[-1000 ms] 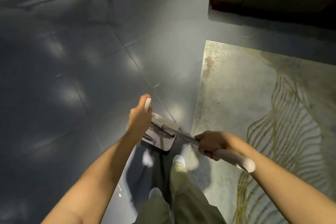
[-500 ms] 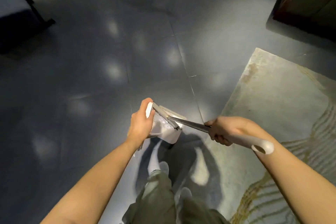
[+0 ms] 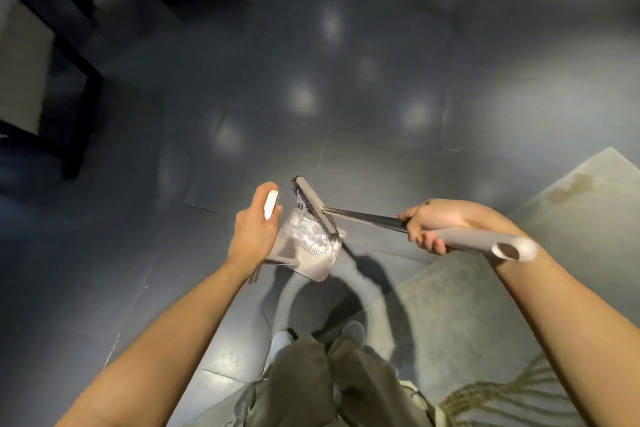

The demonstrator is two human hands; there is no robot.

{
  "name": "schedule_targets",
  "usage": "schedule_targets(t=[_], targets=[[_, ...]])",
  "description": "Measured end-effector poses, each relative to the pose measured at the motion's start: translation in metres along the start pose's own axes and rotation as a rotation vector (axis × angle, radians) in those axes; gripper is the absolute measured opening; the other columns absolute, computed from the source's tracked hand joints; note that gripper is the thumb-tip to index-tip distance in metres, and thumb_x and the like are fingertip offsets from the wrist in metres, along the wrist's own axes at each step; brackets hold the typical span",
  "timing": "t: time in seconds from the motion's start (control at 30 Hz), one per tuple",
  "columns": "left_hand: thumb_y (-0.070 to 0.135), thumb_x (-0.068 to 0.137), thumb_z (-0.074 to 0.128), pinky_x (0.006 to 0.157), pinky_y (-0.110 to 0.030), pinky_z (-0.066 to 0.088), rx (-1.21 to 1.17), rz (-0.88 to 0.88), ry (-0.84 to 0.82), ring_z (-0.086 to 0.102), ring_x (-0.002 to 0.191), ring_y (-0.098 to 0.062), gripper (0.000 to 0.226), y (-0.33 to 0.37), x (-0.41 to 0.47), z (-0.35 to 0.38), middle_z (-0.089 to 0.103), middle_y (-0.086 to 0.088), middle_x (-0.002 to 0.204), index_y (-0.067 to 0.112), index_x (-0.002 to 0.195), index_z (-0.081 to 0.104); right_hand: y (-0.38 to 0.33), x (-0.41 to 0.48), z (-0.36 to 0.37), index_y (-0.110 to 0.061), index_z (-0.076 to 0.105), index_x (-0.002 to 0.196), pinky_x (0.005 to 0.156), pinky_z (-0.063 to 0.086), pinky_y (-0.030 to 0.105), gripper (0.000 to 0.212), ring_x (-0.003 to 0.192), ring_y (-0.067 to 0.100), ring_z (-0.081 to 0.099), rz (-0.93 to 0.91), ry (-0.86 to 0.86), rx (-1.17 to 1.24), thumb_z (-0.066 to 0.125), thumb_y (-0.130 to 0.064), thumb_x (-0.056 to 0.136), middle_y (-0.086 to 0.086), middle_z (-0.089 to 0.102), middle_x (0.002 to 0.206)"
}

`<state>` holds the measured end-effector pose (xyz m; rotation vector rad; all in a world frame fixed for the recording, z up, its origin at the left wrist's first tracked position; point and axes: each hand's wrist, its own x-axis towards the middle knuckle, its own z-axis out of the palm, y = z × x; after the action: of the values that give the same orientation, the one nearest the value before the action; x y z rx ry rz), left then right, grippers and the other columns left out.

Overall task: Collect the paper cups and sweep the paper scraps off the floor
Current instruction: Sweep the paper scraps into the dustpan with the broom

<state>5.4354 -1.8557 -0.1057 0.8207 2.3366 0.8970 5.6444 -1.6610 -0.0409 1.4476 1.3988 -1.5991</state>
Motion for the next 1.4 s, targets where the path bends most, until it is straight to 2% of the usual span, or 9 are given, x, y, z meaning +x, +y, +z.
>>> schedule_targets(t=[0.13,0.33,0.5,0.63,0.83,0.93,1.03,1.2,1.4], targets=[[0.023,0.096,0.045,0.071,-0.048,0.052,-0.021,-0.067,0.051,0.052,0.069,-0.030,0.021,-0.038,-0.025,-0.036,0.057,-0.009,0.082,0.042,0.104,0.041,-0.021,0.010,0.040,-0.015,0.046,0.081,0.034,0.026,0.010,0.025,0.029,0.010,0.030,-0.015,-0.003,-0.064,0.041,0.009,0.083,0.001,0.035,0.040],[0.027,0.098,0.046,0.068,-0.040,0.053,-0.032,-0.181,0.060,0.053,0.072,-0.024,0.024,-0.089,-0.038,-0.067,0.059,-0.015,0.092,0.039,0.118,0.040,-0.047,0.027,0.089,-0.003,0.059,0.118,0.040,0.028,0.015,0.045,0.038,0.015,0.032,-0.073,0.057,-0.199,0.046,0.008,0.077,0.004,0.039,0.043],[0.033,0.098,0.045,0.082,-0.046,0.057,-0.042,-0.314,0.014,0.059,0.091,-0.026,0.040,-0.112,-0.032,-0.079,0.055,-0.009,0.110,0.032,0.136,0.030,-0.059,0.045,0.120,-0.003,0.060,0.091,0.041,0.033,0.017,0.022,0.033,0.014,0.035,-0.081,0.106,-0.309,0.044,0.005,0.077,0.002,0.042,0.040],[0.038,0.098,0.043,0.084,-0.047,0.056,-0.043,-0.358,-0.029,0.061,0.099,-0.032,0.046,-0.125,-0.020,-0.091,0.054,-0.009,0.117,0.031,0.140,0.027,-0.051,0.070,0.154,-0.001,0.062,0.096,0.043,0.042,0.020,0.026,0.040,0.016,0.046,-0.077,0.132,-0.461,0.041,0.000,0.081,0.003,0.051,0.050],[0.051,0.089,0.043,0.086,-0.043,0.052,-0.078,-0.318,-0.073,0.056,0.085,-0.026,0.037,-0.136,-0.013,-0.103,0.058,-0.016,0.109,0.028,0.118,0.045,-0.030,0.072,0.207,-0.003,0.060,0.103,0.051,0.045,0.025,0.027,0.049,0.016,0.051,0.020,-0.026,-0.419,0.047,-0.007,0.080,0.004,0.055,0.059],[0.058,0.081,0.044,0.094,-0.044,0.050,-0.210,-0.399,-0.040,0.060,0.095,-0.031,0.046,-0.134,-0.014,-0.100,0.061,-0.019,0.110,0.026,0.114,0.050,-0.032,0.061,0.205,-0.002,0.059,0.116,0.047,0.041,0.023,0.043,0.043,0.015,0.046,0.053,-0.067,-0.389,0.046,-0.006,0.075,0.002,0.049,0.051],[0.034,0.098,0.045,0.085,-0.038,0.052,-0.148,-0.356,0.023,0.060,0.087,-0.029,0.031,-0.133,-0.017,-0.100,0.062,-0.014,0.099,0.023,0.126,0.044,-0.043,0.044,0.192,-0.002,0.052,0.131,0.043,0.037,0.021,0.054,0.040,0.014,0.042,0.060,-0.065,-0.429,0.047,-0.002,0.078,0.001,0.046,0.045],[0.040,0.098,0.041,0.085,-0.042,0.055,-0.101,-0.298,-0.059,0.060,0.099,-0.030,0.044,-0.141,-0.031,-0.111,0.056,-0.010,0.119,0.028,0.139,0.030,-0.061,0.012,0.173,-0.002,0.050,0.133,0.038,0.035,0.016,0.049,0.032,0.011,0.039,0.070,-0.055,-0.460,0.048,0.001,0.084,-0.001,0.044,0.039],[0.082,0.063,0.037,0.051,-0.015,0.049,-0.143,-0.260,-0.088,0.055,0.076,-0.019,0.087,-0.132,-0.061,-0.127,0.054,0.001,0.097,0.030,0.133,0.033,-0.068,0.005,0.159,0.005,0.058,0.118,0.037,0.033,0.015,0.036,0.030,0.013,0.036,0.047,0.033,-0.489,0.044,0.004,0.084,0.000,0.041,0.038]])
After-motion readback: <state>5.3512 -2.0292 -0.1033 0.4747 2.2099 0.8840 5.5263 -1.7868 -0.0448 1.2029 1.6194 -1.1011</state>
